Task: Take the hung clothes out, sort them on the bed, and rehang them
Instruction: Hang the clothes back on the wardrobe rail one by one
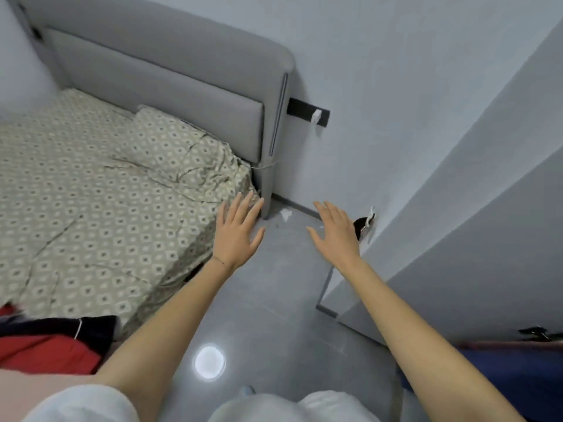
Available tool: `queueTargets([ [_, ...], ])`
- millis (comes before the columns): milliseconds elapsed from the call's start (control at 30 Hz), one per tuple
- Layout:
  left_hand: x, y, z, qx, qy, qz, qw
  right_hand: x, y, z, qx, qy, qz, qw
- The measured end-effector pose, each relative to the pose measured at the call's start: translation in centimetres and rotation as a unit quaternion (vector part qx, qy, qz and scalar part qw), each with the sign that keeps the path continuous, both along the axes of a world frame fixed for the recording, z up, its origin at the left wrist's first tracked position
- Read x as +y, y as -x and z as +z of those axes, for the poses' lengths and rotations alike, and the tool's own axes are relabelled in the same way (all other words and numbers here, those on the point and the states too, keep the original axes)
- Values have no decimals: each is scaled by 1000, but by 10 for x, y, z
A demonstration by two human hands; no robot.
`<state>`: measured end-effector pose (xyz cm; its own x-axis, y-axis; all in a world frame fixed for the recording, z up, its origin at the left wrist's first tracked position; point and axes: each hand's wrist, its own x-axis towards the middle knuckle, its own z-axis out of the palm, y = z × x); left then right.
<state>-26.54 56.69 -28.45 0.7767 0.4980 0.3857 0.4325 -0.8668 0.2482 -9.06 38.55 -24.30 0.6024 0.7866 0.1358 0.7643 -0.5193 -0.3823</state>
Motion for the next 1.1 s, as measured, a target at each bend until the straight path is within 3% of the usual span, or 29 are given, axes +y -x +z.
queueTargets([
  [300,108,159,-14,22,20,192,981,180,113,-12,-24,12,161,987],
  [600,186,287,-29,40,31,368,928,339,213,-32,-28,31,329,943],
  [833,232,379,-34,53,52,501,862,461,317,-41,-13,32,467,883],
  [1100,228,496,-34,38,57,653,754,538,456,-40,-14,39,612,789],
])
